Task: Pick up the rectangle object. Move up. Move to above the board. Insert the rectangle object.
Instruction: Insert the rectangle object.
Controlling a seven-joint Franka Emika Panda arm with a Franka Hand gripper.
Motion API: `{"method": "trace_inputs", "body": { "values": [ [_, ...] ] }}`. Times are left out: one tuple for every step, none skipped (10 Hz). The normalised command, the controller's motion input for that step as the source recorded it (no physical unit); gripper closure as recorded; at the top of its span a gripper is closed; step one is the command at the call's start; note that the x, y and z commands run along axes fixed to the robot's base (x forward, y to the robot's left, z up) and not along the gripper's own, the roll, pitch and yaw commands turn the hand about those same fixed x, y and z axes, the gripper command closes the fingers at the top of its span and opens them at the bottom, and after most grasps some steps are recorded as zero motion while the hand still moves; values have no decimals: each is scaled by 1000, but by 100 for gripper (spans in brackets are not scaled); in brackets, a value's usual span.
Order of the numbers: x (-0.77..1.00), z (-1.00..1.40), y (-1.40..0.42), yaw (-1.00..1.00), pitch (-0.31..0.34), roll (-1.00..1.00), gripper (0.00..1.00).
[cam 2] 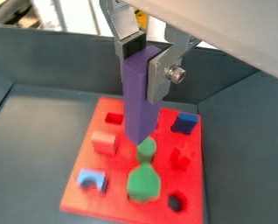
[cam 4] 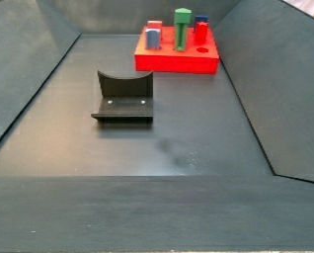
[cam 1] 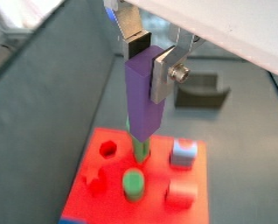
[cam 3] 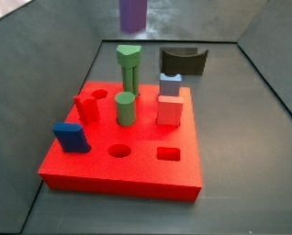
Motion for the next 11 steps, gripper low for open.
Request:
{"method": "trace_inputs", "body": {
  "values": [
    [0,-549,-1000,-23,-247,-94,100],
    [0,-560,-1000,0,-220,-91,100],
    [89,-694,-1000,0,-160,-9,100],
    [251,-486,-920,43,-104,-136,100],
    [409,-269,-400,-80,0,113,100],
    [0,-226,0,-1000,0,0,100],
    [0,-389,0,-1000,-4,-29,100],
    [0,-466,-29,-1000,-59,-54,100],
    [0,-471,-29,-1000,-60,-50,100],
    [0,-471,-29,-1000,-63,-50,100],
    [0,-457,-63,-920,-73,-63,100]
  ]
}}
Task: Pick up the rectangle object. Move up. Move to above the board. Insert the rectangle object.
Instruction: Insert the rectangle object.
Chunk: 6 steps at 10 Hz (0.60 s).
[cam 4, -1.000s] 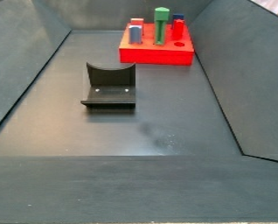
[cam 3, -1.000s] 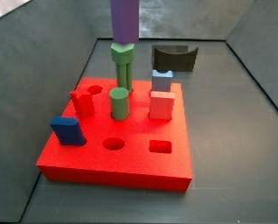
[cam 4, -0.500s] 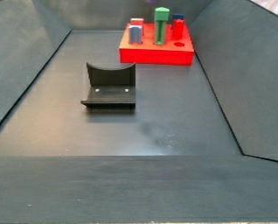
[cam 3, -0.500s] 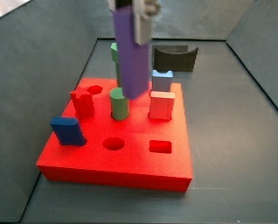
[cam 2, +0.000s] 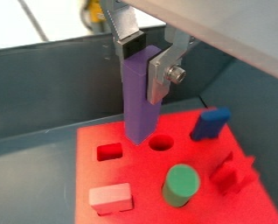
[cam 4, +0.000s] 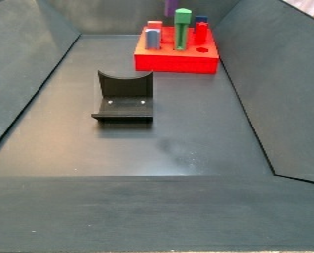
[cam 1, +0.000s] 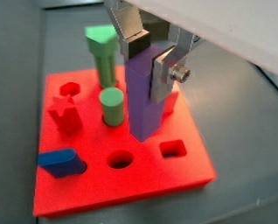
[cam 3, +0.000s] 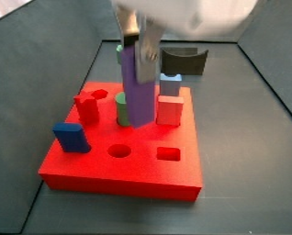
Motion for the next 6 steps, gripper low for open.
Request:
{"method": "trace_inputs", "body": {
  "values": [
    [174,-477,-89,-766,-53,-74,100],
    [560,-17,-351,-214,0,0,100],
    [-66,0,0,0,0,0,100],
    [0,-277,-351,-800,0,81,100],
    [-51,-57,-163,-797,229,61,100],
    [-80,0,-129,-557,487,100,100]
  ]
}}
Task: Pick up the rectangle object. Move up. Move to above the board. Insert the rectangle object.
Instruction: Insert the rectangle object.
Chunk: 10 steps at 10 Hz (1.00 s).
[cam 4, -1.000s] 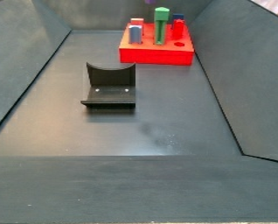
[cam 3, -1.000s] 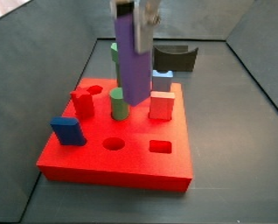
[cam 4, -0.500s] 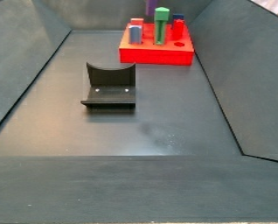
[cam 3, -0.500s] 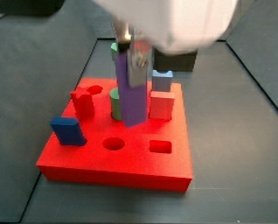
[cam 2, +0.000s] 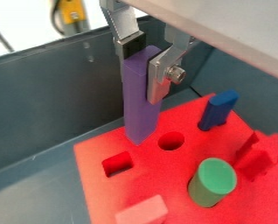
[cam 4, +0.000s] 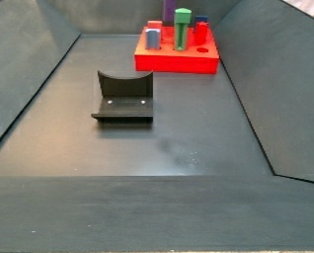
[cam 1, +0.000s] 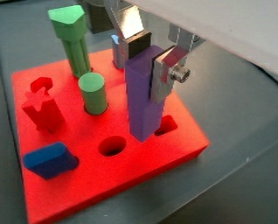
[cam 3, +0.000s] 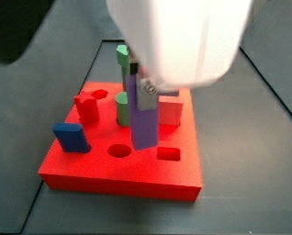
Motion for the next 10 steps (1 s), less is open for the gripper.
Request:
{"method": "trace_inputs", "body": {
  "values": [
    [-26,151,-111,-326,500,114,100],
    [29,166,0,-163,500,216,100],
    [46,163,0,-149,500,229,100],
    [431,357,-106,-100,299,81,100],
    [640,-3,0,-374,67,34,100],
    [751,-117,80,-294,110,46,100],
    [709,-46,134,-314,140,0,100],
    [654,-11,169,-349,154,0,100],
    [549,0,157,-420,166,0,100],
    [523,0,143,-440,166,-10,100]
  ]
}}
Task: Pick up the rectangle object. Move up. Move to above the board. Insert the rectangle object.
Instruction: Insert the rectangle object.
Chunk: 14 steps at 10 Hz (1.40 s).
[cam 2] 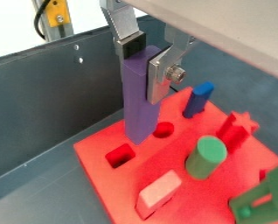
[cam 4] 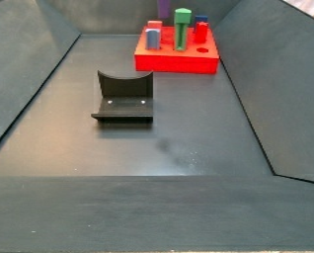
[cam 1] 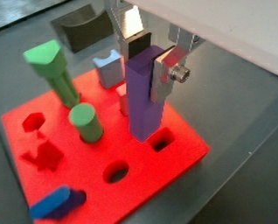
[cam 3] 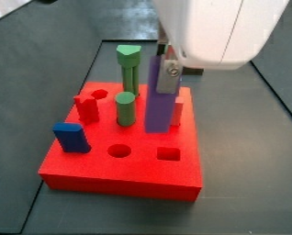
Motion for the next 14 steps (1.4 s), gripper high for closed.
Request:
{"method": "trace_inputs", "body": {
  "values": [
    [497,-23,0,-426,130,0,100],
    [-23,0,0,0,0,0,100],
    [23,-320,-206,-11,0,84,100],
    [489,-531,-229,-246,0,136,100],
    [94,-474,-86,-60,0,127,100],
    [0,-217,0,0,36,41,100],
    [0,-254,0,0,14,24,100],
    [0,-206,0,0,36,30,100],
    [0,-117,-17,0,0,0,100],
    [71,-169,-37,0,-57,-40,100],
    [289,-143,-89,-11,0,-6,100],
    [131,-129,-77,-77,0,0,100],
    [0,-217,-77,-83,0,31,100],
    [0,-189,-31,-14,0,10,100]
  ]
}}
